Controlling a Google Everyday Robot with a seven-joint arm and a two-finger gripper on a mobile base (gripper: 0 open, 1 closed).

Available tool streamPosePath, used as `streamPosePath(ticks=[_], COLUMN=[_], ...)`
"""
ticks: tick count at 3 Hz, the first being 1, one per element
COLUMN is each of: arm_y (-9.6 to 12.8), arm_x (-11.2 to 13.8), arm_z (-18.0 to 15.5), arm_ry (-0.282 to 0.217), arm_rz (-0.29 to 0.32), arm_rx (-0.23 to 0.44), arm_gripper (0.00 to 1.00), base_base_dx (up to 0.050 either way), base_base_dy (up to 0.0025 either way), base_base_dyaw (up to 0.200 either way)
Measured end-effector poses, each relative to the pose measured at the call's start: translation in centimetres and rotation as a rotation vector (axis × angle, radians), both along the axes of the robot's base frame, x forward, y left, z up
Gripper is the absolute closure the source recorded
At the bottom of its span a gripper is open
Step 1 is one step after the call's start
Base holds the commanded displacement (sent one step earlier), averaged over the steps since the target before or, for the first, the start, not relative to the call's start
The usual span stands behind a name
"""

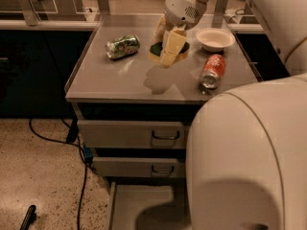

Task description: Place sponge into bottom drawer

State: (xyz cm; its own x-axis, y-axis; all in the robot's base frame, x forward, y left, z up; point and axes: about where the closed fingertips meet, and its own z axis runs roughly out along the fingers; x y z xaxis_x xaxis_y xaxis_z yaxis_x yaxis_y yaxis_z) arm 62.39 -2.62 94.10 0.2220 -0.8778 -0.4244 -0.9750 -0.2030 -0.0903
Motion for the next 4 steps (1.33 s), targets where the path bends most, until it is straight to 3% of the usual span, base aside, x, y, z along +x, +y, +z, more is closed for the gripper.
streamPosePath(ticks=[2,3,4], arm_y=[1.3,0.4,-0.7], arm_x=[0.6,-1.2,-4.8], arm_z=[0.4,2.3,5.2], arm_ry=[-0.055,-0.133,-0.238], arm_rz=[-0.014,-0.106,-0.256], arm_rx=[-0.009,0.017,0.075], arm_gripper=[1.00,1.00,1.00], base_base_dx=[0.000,0.000,0.000], base_base_dy=[0.00000,0.00000,0.00000], base_base_dyaw=[0.000,0.000,0.000])
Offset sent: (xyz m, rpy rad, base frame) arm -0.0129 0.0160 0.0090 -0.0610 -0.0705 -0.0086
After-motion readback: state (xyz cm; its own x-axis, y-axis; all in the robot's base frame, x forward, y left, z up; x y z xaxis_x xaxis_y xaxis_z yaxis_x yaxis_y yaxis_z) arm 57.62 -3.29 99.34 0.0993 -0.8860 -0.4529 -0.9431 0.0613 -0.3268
